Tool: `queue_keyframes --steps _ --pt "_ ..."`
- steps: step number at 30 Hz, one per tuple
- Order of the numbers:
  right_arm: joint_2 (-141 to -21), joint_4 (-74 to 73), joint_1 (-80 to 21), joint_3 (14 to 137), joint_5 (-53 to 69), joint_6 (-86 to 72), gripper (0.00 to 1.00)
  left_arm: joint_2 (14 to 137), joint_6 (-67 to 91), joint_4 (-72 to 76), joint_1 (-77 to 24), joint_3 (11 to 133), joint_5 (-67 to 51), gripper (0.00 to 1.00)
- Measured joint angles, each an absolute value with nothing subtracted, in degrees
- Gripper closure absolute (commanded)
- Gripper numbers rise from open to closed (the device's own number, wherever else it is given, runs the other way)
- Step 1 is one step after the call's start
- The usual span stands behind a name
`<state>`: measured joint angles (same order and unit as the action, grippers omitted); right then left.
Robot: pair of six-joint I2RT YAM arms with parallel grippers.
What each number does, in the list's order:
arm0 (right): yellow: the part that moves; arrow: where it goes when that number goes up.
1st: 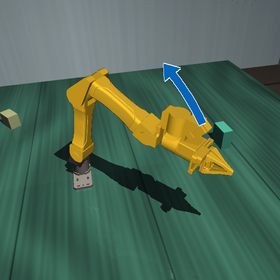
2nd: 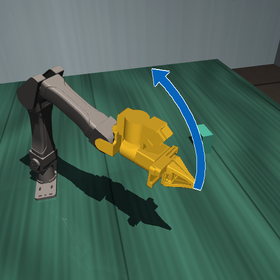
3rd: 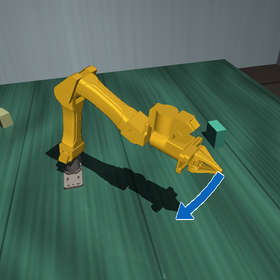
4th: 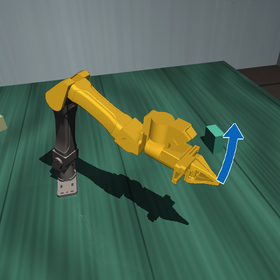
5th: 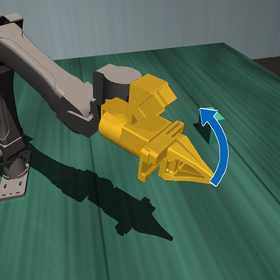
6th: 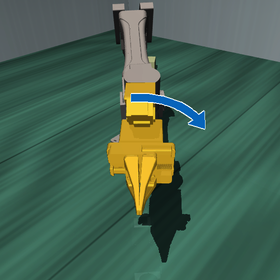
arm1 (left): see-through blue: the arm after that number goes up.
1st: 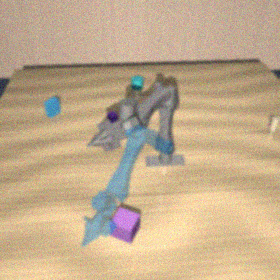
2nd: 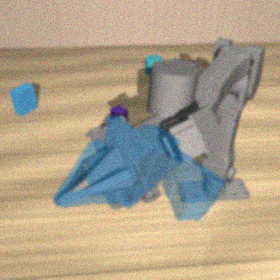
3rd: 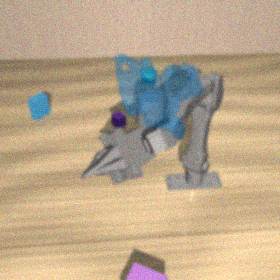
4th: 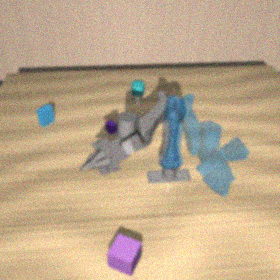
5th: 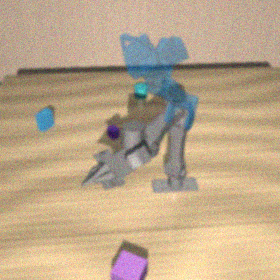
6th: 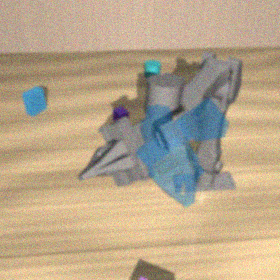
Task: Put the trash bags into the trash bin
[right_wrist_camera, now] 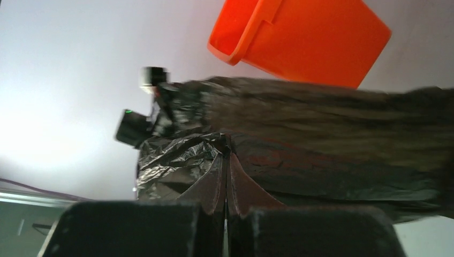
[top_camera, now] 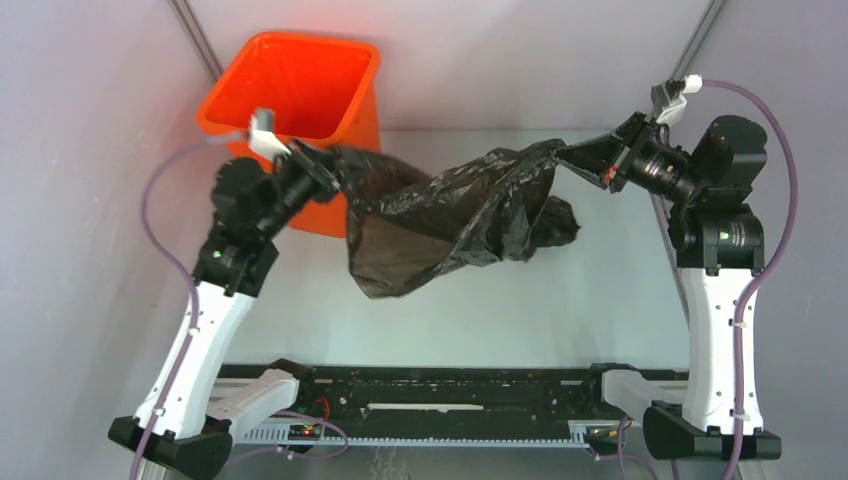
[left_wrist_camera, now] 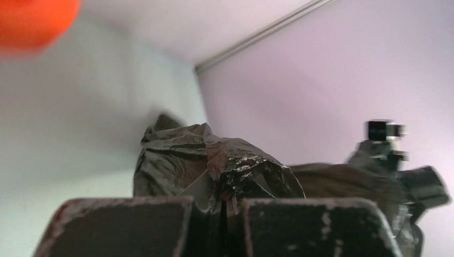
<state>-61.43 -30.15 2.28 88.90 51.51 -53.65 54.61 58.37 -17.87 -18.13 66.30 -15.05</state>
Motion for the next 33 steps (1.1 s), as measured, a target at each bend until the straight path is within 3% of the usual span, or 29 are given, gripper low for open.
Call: queue_keyframes --steps 5,10,15,19,27,33 --pt "-67.3 -36.6 1.8 101.3 49.6 -46.6 0.93 57.2 50.6 -15.3 -18.0 82.7 -12.9 1.00" --pt "-70.0 -43.4 -4.6 112.4 43.3 -36.3 0.90 54.3 47.0 -14.1 -18.0 83.6 -11.9 1.00" --pt "-59.4 -45.5 -10.4 97.2 38.2 -31.2 0.77 46.2 48.1 -12.8 -18.0 70.7 -11.7 1.00" --pt "-51.0 -50.6 -11.0 82.0 34.5 -30.4 0.61 41.6 50.9 -13.8 -18.0 61.1 -12.2 1.00" --pt "-47.7 -63.4 -11.0 75.9 30.5 -31.8 0.13 40.9 56.4 -14.0 -18.0 55.4 -15.5 1.00" --pt "-40.6 -60.8 -11.4 71.9 31.2 -40.8 0.09 42.3 61.7 -9.8 -18.0 54.8 -16.8 1.00"
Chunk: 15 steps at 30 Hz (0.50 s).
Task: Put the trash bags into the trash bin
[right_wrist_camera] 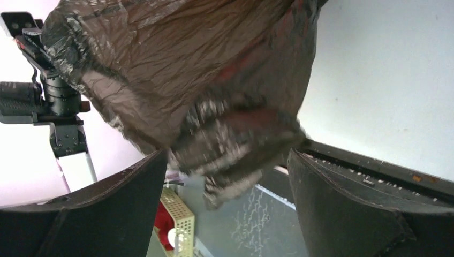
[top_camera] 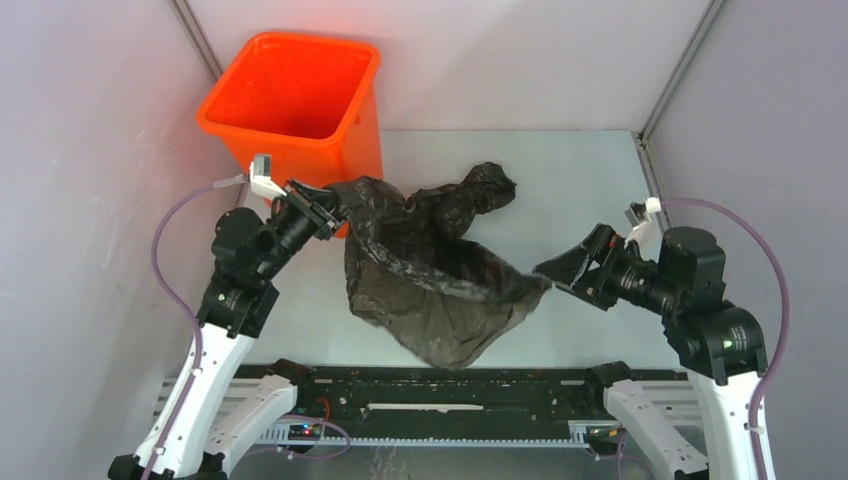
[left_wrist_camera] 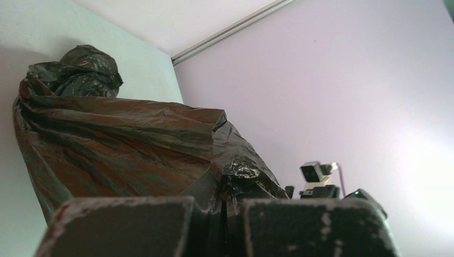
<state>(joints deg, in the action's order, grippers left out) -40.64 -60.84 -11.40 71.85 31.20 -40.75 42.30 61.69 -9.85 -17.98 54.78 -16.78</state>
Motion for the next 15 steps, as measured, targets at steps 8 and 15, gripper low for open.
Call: queue_keyframes --steps 8,15 --pt "-40.8 -57.7 -12.4 63.5 29.1 -46.9 0.06 45.2 64.2 -7.1 -18.3 54.8 -17.3 1.00" --pt "-43.3 -56.3 -21.3 60.1 33.2 -40.1 0.05 50.7 64.5 -5.0 -20.2 57.4 -16.6 1.00"
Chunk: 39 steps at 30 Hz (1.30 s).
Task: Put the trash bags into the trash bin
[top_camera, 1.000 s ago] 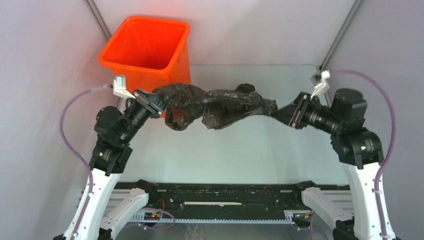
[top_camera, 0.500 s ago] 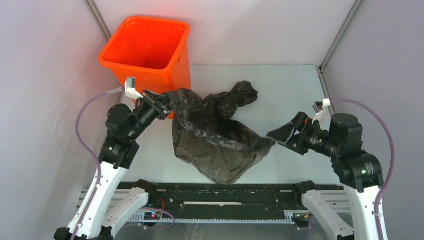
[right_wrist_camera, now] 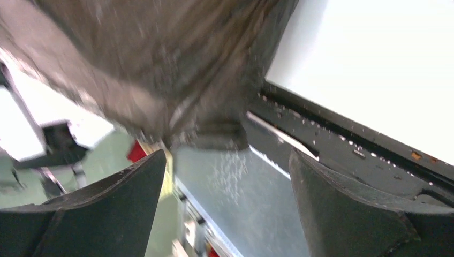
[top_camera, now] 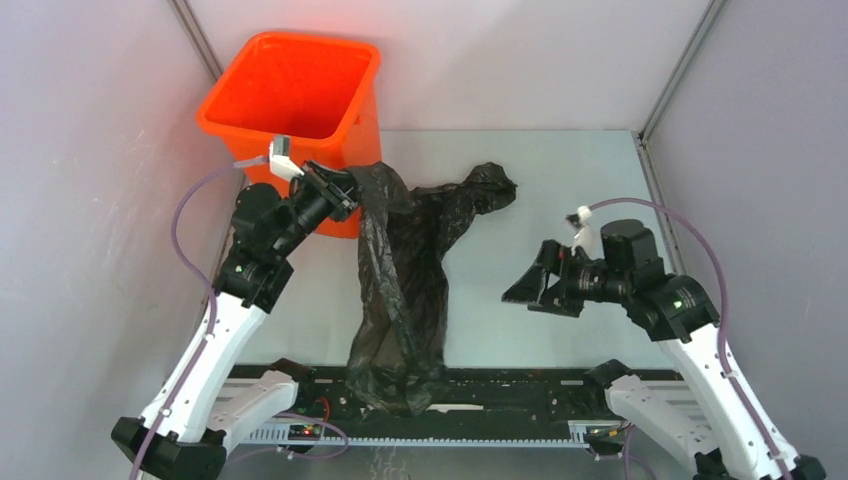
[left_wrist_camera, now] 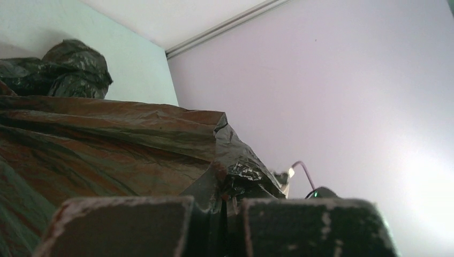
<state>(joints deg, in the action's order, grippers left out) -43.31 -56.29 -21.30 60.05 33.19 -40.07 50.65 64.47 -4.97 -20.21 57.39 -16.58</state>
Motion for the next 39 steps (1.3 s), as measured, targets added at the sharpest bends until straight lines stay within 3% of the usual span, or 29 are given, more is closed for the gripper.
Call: queue_keyframes --steps 9,18,28,39 --pt "-46.0 -51.8 -49.3 59.3 22.5 -36.1 0.03 54.7 64.4 -1.5 -20.8 63.0 -14.7 1.00" --pt "-67.3 -39.4 -73.9 61.9 -6.1 -32.1 0.00 57.0 64.5 -0.6 -21.3 63.4 -14.2 1.00" --pt "-74.9 -24.5 -81.3 66.3 -15.7 -27.2 0.01 57.0 63.0 -4.1 -21.3 66.3 -13.3 1.00" --pt "-90.5 -26.1 -86.1 83.0 -22.6 -26.1 0.01 57.3 63.2 -9.5 -21.3 70.2 -9.8 1.00"
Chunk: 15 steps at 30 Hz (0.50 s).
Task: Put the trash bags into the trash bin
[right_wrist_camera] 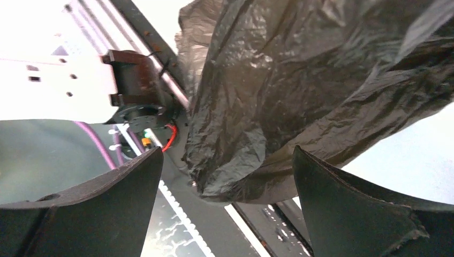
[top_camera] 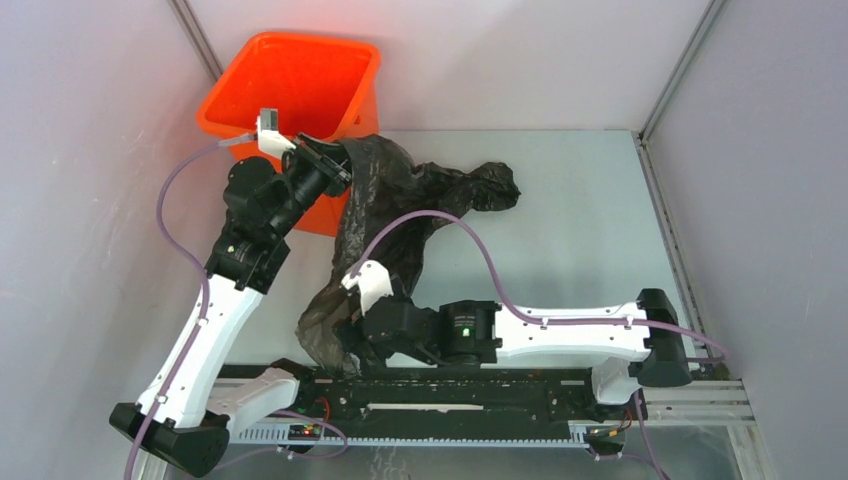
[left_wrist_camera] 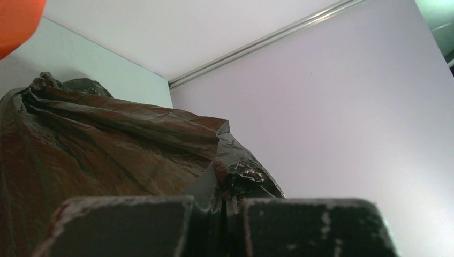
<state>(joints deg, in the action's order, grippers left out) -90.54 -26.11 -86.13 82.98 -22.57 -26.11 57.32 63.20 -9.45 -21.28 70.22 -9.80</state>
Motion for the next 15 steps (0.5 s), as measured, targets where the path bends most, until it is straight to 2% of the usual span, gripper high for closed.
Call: queue_keyframes --steps 2,3,5,6,7,8,9,11,15 --pt "-92.2 -28.3 -86.6 84.8 -25.3 -26.4 0.03 57.3 64.1 -10.2 -21.3 70.2 -9.2 1.00" --pt "-93.3 -30.5 -86.9 86.2 -27.6 -27.1 0.07 57.3 64.8 -10.6 -21.3 70.2 -9.1 1.00" --pt "-95.9 -34.9 -87.0 89.6 -32.3 -28.9 0.25 57.3 65.8 -11.1 -21.3 70.2 -9.0 1.00" --pt "-97.1 -36.8 -87.0 91.2 -34.5 -29.6 0.40 57.3 66.3 -11.3 -21.3 70.2 -9.0 1.00" --pt "-98.5 -38.9 -87.0 92.8 -36.6 -30.4 0.71 57.3 66.7 -11.6 -21.3 70.3 -9.1 1.00" --pt "-99.4 -40.6 -87.0 93.8 -38.1 -31.0 0.94 57.3 67.0 -12.0 -21.3 70.3 -9.1 1.00" --pt "-100.3 -42.9 -87.0 94.9 -39.6 -31.8 0.98 57.3 67.1 -12.8 -21.3 70.6 -9.1 1.00" --pt "-101.0 -46.9 -87.1 95.7 -42.1 -34.5 1.00 57.4 66.4 -14.4 -21.3 71.5 -9.2 1.00" --pt "-98.0 -51.9 -87.0 93.6 -43.7 -36.4 1.00 57.4 63.2 -18.0 -20.4 74.7 -10.3 0.99"
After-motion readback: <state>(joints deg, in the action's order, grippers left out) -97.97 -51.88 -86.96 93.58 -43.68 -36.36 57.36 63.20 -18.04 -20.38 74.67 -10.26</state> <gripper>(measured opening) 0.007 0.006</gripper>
